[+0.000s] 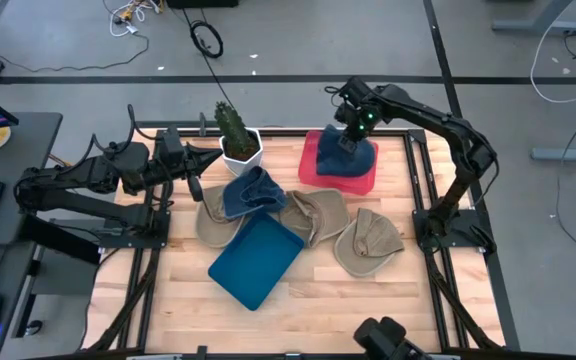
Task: Pick & Place hat
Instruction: Put the right blue cap into the pink bin, then put the blue cap into the pink bin
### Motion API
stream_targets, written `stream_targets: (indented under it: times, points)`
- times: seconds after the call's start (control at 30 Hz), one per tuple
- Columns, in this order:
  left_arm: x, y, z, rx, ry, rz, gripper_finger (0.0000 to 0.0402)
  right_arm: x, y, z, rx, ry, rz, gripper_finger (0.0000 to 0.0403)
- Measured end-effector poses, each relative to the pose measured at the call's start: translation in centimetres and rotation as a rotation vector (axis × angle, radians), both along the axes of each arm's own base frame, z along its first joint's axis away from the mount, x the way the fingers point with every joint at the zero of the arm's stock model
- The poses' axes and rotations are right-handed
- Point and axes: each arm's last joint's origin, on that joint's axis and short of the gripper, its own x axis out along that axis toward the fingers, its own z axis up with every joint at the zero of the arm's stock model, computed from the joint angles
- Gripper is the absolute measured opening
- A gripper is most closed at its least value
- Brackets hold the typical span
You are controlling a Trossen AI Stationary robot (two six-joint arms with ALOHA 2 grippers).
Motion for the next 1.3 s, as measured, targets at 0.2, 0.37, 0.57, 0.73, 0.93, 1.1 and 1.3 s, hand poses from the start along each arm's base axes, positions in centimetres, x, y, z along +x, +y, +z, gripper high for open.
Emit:
stream_targets:
  times: [0.2,0.37,0.57,0.73,0.93,1.1,1.3]
  points:
    - [0.0,0.0,0.0,0.0,0.0,0.0,0.0005,-0.3,0.5,-2.8,0.04,0.025,-0.002,0.0]
    - [0.0,0.0,0.0,0.001,0.001,0.0,0.0005,-0.3,0.6,-4.5,0.075,-0.023,-0.028,0.0]
    - [0.0,0.0,0.0,0.002,0.001,0.0,0.0005,-0.2,0.6,-4.9,0.066,-0.054,-0.014,0.0]
    - [0.0,0.0,0.0,0.002,0.001,0.0,0.0005,-0.1,0.5,-4.9,0.046,-0.049,-0.008,0.0021]
    - [0.0,0.0,0.0,0.003,0.001,0.0,0.0005,-0.4,0.8,-4.7,0.055,-0.028,0.016,0.0118]
    - [0.0,0.0,0.0,0.004,0.002,0.0,0.0005,-0.9,1.2,-3.0,0.014,-0.061,0.008,0.0209]
    - [0.0,0.0,0.0,0.031,0.017,-0.002,0.0005,-1.9,3.4,1.1,-0.024,-0.213,0.046,0.0264]
